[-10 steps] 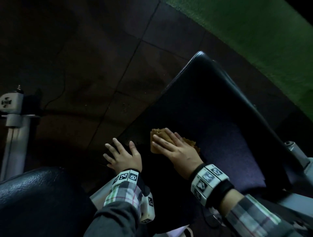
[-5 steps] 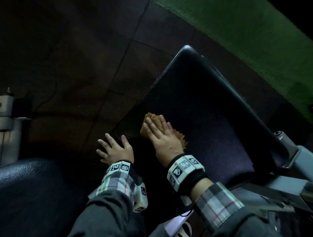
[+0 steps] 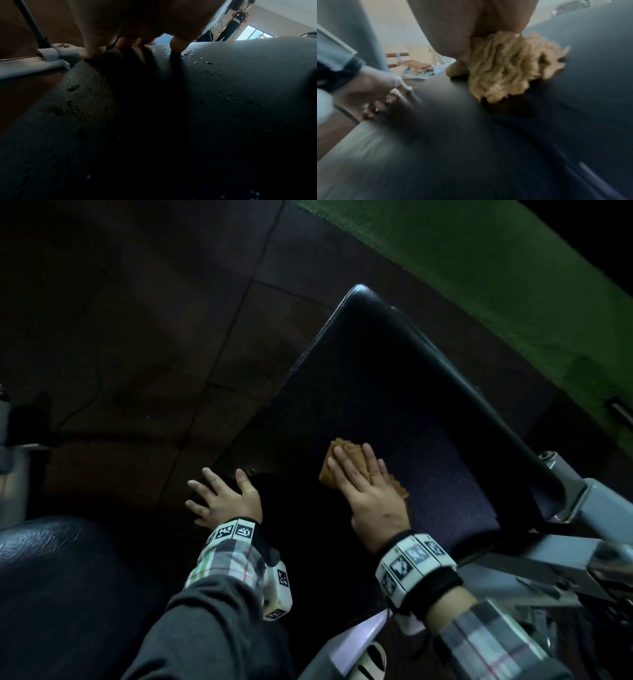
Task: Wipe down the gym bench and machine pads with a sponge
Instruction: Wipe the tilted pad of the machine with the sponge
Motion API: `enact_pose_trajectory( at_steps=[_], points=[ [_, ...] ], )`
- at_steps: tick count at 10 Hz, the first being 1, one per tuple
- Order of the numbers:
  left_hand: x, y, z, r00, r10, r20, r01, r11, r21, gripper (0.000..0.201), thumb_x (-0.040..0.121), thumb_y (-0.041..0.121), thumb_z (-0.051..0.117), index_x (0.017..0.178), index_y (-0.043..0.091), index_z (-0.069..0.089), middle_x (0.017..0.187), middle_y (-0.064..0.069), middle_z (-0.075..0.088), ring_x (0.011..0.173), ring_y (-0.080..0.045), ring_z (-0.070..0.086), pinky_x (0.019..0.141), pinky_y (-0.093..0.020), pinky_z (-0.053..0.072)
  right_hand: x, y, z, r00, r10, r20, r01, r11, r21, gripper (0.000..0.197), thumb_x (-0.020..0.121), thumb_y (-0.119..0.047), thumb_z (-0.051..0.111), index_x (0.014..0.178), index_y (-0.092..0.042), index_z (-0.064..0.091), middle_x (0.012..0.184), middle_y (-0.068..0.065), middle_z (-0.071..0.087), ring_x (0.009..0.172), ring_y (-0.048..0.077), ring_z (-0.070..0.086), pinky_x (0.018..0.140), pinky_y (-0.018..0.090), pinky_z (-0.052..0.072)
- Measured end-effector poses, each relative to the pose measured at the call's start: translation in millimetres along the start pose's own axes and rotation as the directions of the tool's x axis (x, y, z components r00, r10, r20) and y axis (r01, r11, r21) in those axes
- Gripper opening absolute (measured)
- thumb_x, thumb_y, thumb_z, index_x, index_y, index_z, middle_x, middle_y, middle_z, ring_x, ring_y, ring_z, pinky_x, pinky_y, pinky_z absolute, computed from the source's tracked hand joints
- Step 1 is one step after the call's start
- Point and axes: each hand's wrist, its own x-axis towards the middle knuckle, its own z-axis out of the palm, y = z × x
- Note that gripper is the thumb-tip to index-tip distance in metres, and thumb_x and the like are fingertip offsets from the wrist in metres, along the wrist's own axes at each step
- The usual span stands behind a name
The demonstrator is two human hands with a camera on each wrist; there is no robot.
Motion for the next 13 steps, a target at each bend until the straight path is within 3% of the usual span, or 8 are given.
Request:
enact_pose_trajectory(
  at_steps=[2,4,6,8,9,10,12,13],
  points=[
    [0.2,0.4,0.4,1.0,-0.002,0.008,0.002,1.0,0.002,0.067,0.1,0.05,0.031,0.155,0.021,0.008,0.163,-0.009,-0.002,0.147,-0.039,-0.002,0.116,-0.056,0.007,30.3,-32.3,5.0,0.993,-0.085,0.077,0.09,0.995,-0.054,0.053,0.087,-0.035,0.03,0.133,-0.019,0.052,0.143,-0.003,0.044,0.131,0.038,0.038,0.107,0.049,0.033],
    [-0.7,0.3,1.4,1.0,0.004,0.005,-0.004,1.0,-0.007,0.067,0.1,0.05,0.031,0.155,0.02,0.008,0.163,-0.01,-0.002,0.147,-0.04,-0.002,0.116,-0.056,0.006,-28.4,-20.9,23.6,0.974,-0.227,-0.004,0.227,0.972,-0.054,0.046,0.09,-0.022,0.036,0.134,-0.02,0.051,0.145,-0.003,0.042,0.133,0.034,0.038,0.106,0.043,0.027],
    [-0.5,-0.2,1.8,1.0,0.001,0.006,-0.001,1.0,0.012,0.067,0.1,0.051,0.029,0.155,0.02,0.006,0.163,-0.01,-0.003,0.147,-0.04,-0.002,0.116,-0.056,0.006,-28.1,15.1,5.7,0.995,-0.104,-0.012,0.103,0.994,-0.036,0.055,0.085,-0.021,0.036,0.139,-0.02,0.042,0.149,-0.003,0.034,0.138,0.036,0.025,0.113,0.048,0.023],
    [-0.6,-0.1,1.7,1.0,0.006,0.008,-0.006,1.0,0.011,0.068,0.1,0.051,0.029,0.155,0.019,0.006,0.163,-0.01,-0.003,0.147,-0.04,-0.002,0.115,-0.056,0.006,31.0,-8.9,-3.6,0.997,-0.07,0.021,0.071,0.997,-0.018,0.054,0.085,-0.026,0.031,0.134,-0.018,0.051,0.144,-0.002,0.043,0.132,0.04,0.035,0.107,0.049,0.025],
    [-0.6,0.4,2.1,1.0,0.008,0.008,-0.008,1.0,0.012,0.068,0.1,0.051,0.029,0.155,0.02,0.006,0.163,-0.01,-0.003,0.147,-0.04,-0.002,0.115,-0.056,0.006,26.9,-25.5,1.4,0.993,-0.119,0.021,0.118,0.993,0.008,0.052,0.088,-0.029,0.029,0.132,-0.018,0.052,0.142,-0.002,0.046,0.131,0.038,0.038,0.106,0.05,0.029],
    [-0.2,-0.7,2.0,1.0,0.01,0.006,-0.01,1.0,0.013,0.067,0.1,0.05,0.029,0.155,0.019,0.006,0.163,-0.011,-0.003,0.147,-0.041,-0.002,0.115,-0.056,0.006,-1.9,-31.2,13.8,0.988,-0.151,-0.013,0.151,0.988,0.01,0.049,0.091,-0.032,0.03,0.132,-0.019,0.053,0.142,-0.003,0.046,0.131,0.036,0.039,0.11,0.046,0.03],
    [1.1,-1.4,3.4,1.0,0.015,0.0,-0.015,1.0,0.02,0.068,0.1,0.051,0.028,0.155,0.02,0.005,0.163,-0.01,-0.003,0.147,-0.04,-0.002,0.116,-0.056,0.005,-86.8,-13.2,39.0,0.981,-0.192,-0.014,0.192,0.981,0.031,0.05,0.093,-0.02,0.033,0.143,-0.021,0.034,0.153,-0.007,0.025,0.14,0.03,0.024,0.109,0.042,0.024],
    [1.5,-2.2,4.0,1.0,0.016,0.002,-0.016,0.999,0.028,0.068,0.1,0.051,0.027,0.155,0.02,0.005,0.163,-0.01,-0.004,0.147,-0.04,-0.002,0.116,-0.056,0.006,-118.5,11.2,35.7,0.992,-0.115,-0.055,0.117,0.992,0.049,0.058,0.091,-0.014,0.032,0.148,-0.021,0.021,0.155,-0.009,0.016,0.143,0.027,0.014,0.112,0.039,0.018]
  ],
)
